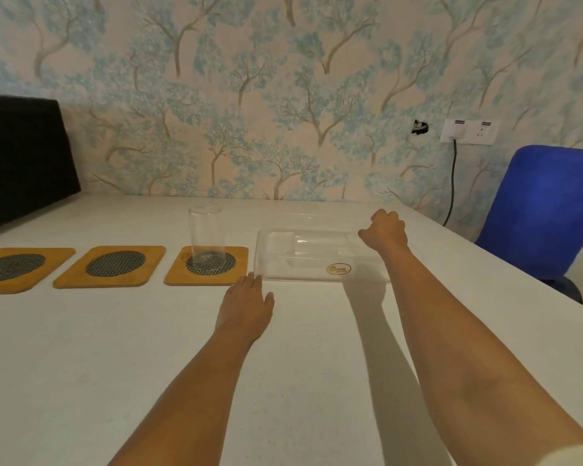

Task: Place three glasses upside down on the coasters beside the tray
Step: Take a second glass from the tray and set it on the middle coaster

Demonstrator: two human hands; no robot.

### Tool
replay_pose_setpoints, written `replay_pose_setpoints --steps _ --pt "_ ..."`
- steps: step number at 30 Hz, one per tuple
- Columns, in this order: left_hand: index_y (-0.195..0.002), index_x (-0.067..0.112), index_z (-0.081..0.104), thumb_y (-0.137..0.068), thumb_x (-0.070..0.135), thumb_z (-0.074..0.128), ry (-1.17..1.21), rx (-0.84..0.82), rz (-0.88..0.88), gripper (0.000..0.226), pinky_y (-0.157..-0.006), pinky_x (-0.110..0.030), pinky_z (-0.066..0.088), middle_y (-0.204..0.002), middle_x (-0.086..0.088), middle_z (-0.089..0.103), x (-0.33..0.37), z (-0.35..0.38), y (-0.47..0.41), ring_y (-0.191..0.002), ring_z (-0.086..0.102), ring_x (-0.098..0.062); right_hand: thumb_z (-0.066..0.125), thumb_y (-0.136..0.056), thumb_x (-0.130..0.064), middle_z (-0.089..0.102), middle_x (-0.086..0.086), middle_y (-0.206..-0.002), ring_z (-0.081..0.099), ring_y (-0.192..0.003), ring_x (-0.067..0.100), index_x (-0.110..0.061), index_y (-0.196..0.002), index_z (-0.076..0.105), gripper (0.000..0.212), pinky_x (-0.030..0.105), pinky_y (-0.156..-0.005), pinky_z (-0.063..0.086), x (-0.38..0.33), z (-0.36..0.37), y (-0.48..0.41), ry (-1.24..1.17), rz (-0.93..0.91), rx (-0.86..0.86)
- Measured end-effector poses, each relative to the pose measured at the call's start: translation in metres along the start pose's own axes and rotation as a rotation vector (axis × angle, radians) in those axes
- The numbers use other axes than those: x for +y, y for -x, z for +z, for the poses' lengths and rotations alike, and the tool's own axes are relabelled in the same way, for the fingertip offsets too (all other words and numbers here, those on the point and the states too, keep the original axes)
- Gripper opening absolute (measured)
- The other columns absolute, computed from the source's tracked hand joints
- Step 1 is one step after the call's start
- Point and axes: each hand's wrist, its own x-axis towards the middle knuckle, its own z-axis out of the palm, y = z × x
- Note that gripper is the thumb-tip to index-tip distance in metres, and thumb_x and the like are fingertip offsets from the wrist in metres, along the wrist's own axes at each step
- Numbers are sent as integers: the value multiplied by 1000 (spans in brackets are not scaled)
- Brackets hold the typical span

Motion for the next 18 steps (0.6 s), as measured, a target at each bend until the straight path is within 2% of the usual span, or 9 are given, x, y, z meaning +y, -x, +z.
replay_pose_setpoints --steps 5,11,18 --pt "-147 11 20 -99 37 29 -2 -1 -15 56 -121 -36 14 -158 -6 19 -3 3 -2 -146 14 -20 57 -92 -23 39 17 -141 40 -130 34 -3 -137 38 53 39 -102 40 14 15 -13 91 30 -67" --pt "-146 13 25 -98 39 31 2 24 -18 55 -118 -34 15 -157 -4 24 -5 5 -2 -146 16 -18 63 -89 -24 42 17 -140 43 -131 36 -6 -139 36 59 44 -107 40 23 32 -19 28 123 -138" --pt "-146 14 27 -98 40 32 21 38 -25 55 -119 -35 16 -156 -4 25 -5 6 -3 -145 18 -18 67 -83 -10 60 19 -125 59 -116 36 0 -122 57 41 40 -95 51 27 33 -19 -95 150 -28"
